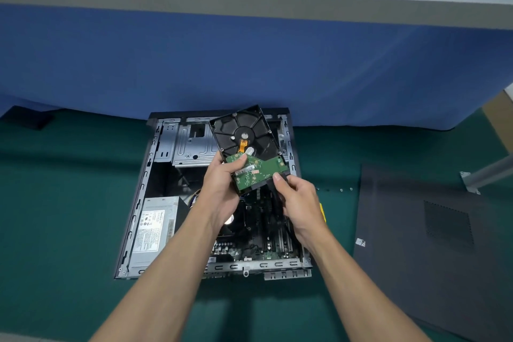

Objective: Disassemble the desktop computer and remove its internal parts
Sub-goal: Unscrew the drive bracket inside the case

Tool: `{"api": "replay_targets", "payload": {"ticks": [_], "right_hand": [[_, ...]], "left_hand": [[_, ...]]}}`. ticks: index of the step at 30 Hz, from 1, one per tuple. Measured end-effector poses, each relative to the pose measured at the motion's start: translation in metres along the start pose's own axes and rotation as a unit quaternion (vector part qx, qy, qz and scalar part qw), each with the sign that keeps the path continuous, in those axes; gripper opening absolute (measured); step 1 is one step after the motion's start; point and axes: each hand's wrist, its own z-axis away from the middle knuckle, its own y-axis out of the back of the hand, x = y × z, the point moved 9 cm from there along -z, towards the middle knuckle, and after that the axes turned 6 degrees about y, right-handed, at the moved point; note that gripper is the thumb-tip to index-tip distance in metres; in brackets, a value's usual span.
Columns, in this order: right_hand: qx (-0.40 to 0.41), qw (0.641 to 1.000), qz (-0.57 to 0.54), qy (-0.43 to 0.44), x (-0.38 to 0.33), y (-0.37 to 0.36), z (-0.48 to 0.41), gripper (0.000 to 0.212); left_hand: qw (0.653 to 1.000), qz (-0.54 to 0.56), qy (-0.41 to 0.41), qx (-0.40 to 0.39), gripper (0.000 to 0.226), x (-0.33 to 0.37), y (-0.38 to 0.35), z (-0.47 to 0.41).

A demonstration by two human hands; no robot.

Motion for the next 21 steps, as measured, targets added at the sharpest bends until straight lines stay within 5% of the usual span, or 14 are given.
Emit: {"api": "replay_targets", "payload": {"ticks": [4, 6, 14, 17, 21], "right_hand": [[0.023, 0.999, -0.037, -0.011, 0.000, -0.002, 0.000, 0.027], [0.033, 0.998, -0.044, -0.015, 0.000, -0.005, 0.001, 0.028], [-0.002, 0.994, -0.095, -0.047, -0.007, -0.009, 0.000, 0.024], [0.064, 0.991, -0.100, -0.062, -0.001, -0.016, 0.000, 0.023], [0.016, 0.984, -0.157, -0.083, 0.000, -0.024, 0.001, 0.022]], "left_hand": [[0.999, 0.039, 0.012, 0.024, 0.050, -0.005, 0.002, -0.001], [0.999, 0.016, 0.005, 0.043, 0.037, -0.005, 0.001, -0.001], [0.993, 0.007, -0.003, 0.116, 0.041, 0.000, 0.012, 0.001], [0.984, 0.054, -0.014, 0.171, 0.090, -0.008, 0.017, 0.004], [0.979, 0.069, -0.028, 0.190, 0.089, -0.007, 0.025, 0.006]]}}
